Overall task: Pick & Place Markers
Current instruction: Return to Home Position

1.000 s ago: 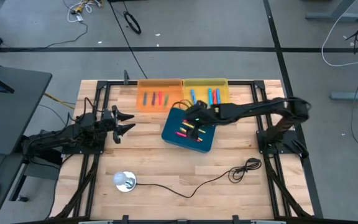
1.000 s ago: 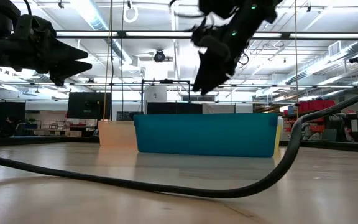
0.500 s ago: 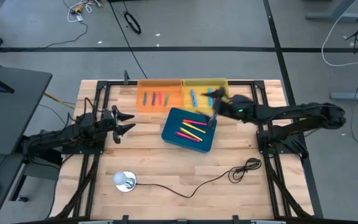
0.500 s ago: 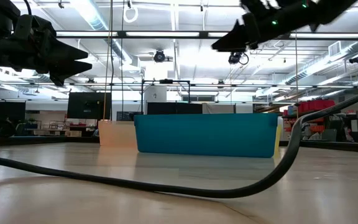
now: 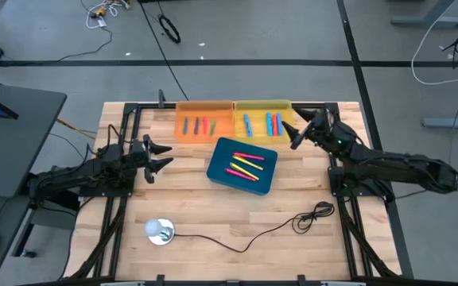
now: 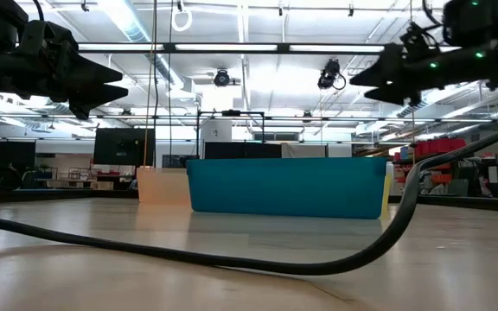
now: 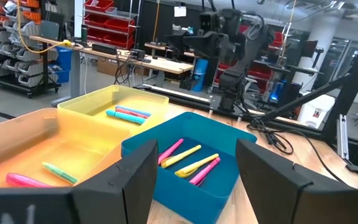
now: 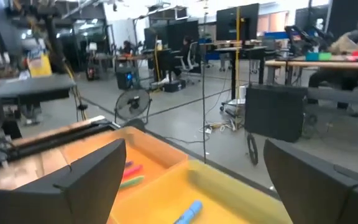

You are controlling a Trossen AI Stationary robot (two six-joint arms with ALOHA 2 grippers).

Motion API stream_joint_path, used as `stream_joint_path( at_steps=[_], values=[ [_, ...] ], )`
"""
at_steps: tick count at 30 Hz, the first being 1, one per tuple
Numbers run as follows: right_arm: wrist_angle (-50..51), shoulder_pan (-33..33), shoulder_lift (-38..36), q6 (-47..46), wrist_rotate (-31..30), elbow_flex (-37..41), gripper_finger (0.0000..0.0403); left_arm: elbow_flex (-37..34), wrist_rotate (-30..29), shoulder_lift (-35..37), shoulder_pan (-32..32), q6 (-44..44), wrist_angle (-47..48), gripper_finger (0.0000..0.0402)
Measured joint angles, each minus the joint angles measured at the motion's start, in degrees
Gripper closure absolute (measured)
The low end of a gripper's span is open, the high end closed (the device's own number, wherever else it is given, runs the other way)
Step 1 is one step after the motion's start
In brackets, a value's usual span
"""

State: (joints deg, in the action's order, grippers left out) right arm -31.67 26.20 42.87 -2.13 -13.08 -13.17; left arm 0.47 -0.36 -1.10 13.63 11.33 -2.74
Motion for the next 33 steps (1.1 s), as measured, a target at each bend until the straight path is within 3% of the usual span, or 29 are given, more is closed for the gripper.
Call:
stream_joint_path(
  at_steps=[8, 17, 33],
  values=[
    [6.34, 0.74, -10.2, -1.96, 1.55, 5.35, 0.0025, 0.01, 0.0, -0.01, 0.01, 0.0, 0.0, 0.0179],
    [9.18, 0.72, -16.47, -4.5, 2.14, 12.02, 0.0025, 0.02, 0.0, 0.0, 0.02, -0.04, 0.0, 0.0179],
    [29.26, 0.72, -26.33, -14.54, 2.72, 12.22, 0.0024, 0.01, 0.0, -0.01, 0.0, -0.04, 0.0, 0.0179]
  ],
)
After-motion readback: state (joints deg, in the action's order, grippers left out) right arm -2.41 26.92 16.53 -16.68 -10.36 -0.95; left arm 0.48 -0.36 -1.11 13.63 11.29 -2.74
